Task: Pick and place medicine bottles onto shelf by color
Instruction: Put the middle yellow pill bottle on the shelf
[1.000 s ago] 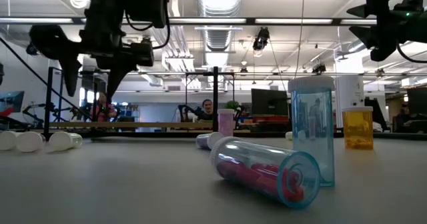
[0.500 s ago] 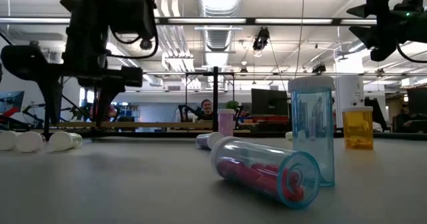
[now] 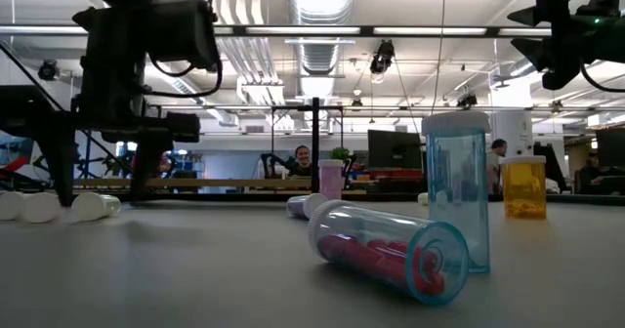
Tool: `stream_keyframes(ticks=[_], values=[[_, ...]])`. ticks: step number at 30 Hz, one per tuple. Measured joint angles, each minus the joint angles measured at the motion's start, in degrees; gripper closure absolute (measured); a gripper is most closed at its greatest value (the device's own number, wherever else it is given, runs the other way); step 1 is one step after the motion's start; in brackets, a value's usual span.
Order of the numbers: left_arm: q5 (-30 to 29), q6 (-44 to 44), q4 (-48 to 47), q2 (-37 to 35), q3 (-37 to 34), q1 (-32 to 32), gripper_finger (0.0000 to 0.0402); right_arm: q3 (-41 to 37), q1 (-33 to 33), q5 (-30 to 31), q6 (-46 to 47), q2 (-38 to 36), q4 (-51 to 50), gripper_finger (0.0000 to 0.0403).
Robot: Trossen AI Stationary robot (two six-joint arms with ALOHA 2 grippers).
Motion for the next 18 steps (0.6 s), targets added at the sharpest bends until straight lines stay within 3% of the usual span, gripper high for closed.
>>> stream_keyframes(ticks=[18], values=[[-5.58, 0.22, 2.05, 0.0, -3.08, -0.75, 0.0143, -0.01, -0.01, -0.01, 0.0, 0.0, 0.0, 0.0172]])
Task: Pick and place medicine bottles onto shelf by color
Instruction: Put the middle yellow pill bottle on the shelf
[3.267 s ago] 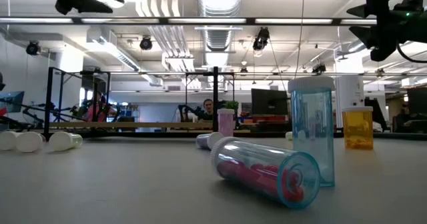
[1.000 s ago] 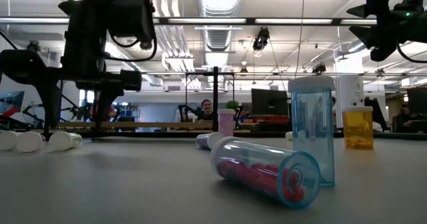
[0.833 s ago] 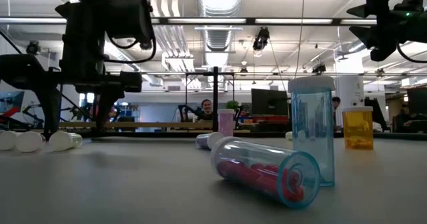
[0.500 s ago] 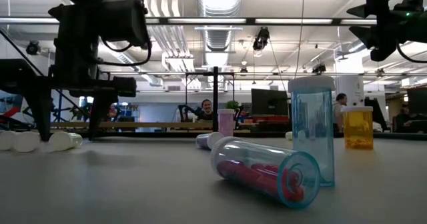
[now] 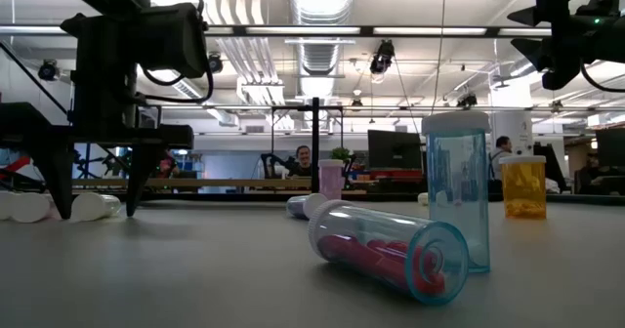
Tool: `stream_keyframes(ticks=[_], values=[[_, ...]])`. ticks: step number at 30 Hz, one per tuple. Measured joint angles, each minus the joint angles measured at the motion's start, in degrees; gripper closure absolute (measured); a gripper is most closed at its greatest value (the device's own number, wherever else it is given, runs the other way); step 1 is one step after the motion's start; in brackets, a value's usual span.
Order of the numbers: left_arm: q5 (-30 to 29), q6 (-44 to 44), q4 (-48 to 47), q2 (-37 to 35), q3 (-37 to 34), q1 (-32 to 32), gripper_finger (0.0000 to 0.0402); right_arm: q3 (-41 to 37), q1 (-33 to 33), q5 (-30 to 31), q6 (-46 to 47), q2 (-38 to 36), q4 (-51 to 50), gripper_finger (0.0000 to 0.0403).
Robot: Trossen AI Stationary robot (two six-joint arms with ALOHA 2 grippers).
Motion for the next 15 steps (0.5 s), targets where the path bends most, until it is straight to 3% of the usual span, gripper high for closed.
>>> stream_keyframes(ticks=[15], values=[[3.97, 0.44, 1.87, 0.04, 1.31, -0.04, 0.0143, 0.0, 0.0, 0.01, 0.0, 0.0, 0.01, 0.0172]])
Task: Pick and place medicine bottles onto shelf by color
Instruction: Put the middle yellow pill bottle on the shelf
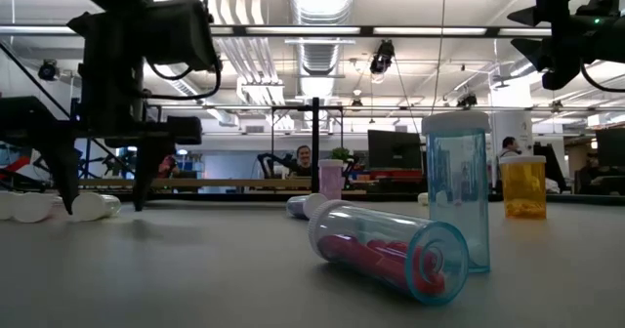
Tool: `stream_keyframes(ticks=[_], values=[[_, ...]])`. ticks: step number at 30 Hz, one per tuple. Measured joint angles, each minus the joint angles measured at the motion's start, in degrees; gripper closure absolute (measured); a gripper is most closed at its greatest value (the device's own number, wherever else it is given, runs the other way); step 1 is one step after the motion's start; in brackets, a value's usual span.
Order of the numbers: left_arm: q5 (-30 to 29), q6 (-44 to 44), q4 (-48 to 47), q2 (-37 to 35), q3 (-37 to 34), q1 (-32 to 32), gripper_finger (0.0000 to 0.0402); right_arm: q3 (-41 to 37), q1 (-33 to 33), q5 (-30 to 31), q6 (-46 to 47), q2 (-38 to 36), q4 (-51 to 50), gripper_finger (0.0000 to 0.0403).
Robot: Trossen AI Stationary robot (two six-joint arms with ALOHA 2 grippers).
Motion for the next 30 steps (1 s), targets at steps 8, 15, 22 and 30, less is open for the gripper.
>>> stream_keyframes(ticks=[8, 15, 22, 30], values=[[1.35, -1.69, 0.01, 0.0, -0.02, -2.47, 0.0143, -0.01, 0.0, 0.01, 0.0, 0.0, -0.01, 0.0172], [0.3, -3.59, 0.15, 0.0, -0.74, -3.51, 0.0143, -0.01, 0.01, 0.01, 0.0, 0.0, -0.01, 0.0172], [0.29, -3.65, 0.45, 0.0, -0.83, -3.66, 0.015, 0.0, 0.0, 0.01, 0.0, 0.0, 0.0, 0.0172], [0.29, -3.74, 0.97, 0.0, -0.92, -3.66, 0.0189, 0.01, 0.0, 0.0, 0.0, 0.0, 0.0, 0.0172]])
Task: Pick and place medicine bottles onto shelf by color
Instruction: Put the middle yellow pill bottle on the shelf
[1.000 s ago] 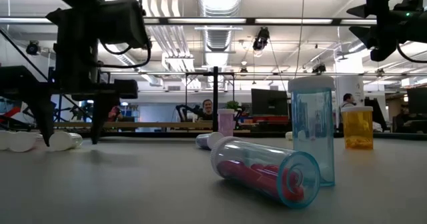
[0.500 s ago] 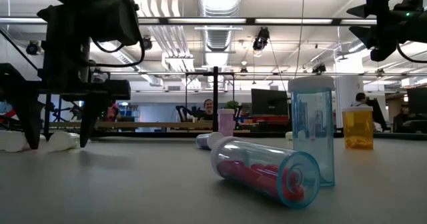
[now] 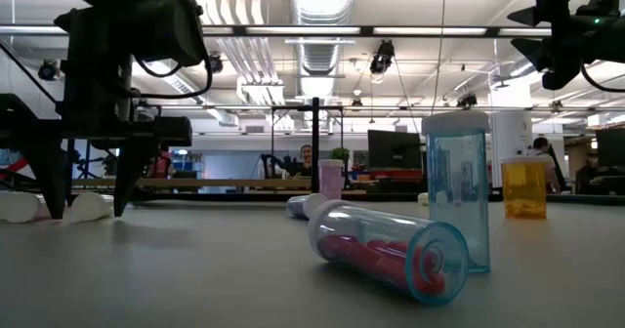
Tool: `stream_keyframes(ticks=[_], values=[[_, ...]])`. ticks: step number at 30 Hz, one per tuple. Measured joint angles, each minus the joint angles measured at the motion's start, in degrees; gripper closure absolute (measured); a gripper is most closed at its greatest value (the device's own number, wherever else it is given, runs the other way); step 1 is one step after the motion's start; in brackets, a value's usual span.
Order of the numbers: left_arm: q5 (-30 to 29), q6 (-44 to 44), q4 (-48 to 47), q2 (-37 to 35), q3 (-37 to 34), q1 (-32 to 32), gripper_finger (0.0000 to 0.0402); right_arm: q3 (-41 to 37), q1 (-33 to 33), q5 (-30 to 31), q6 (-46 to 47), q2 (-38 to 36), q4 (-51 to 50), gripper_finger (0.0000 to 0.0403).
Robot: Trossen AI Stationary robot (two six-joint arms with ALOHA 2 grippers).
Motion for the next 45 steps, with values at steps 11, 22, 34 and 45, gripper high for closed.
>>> stream_keyframes(ticks=[11, 22, 34, 45], values=[[0.0, -0.02, 0.56, 0.0, 0.0, 0.0, 0.0255, -0.01, 0.0, 0.0, 0.0, 0.0, 0.01, 0.0172], [0.0, 0.6, 0.55, -0.02, -0.02, 0.0, 0.0292, -0.01, -0.01, 0.0, 0.0, 0.0, 0.0, 0.0172], [-1.88, 6.05, 0.52, -0.07, -0.02, -0.07, 0.0294, 0.0, -0.01, -0.01, 0.0, 0.0, 0.01, 0.0172], [-2.08, 12.02, 3.04, -0.07, -0.14, 0.0, 0.0287, -0.01, 0.01, -0.01, 0.0, 0.0, -0.01, 0.0172]])
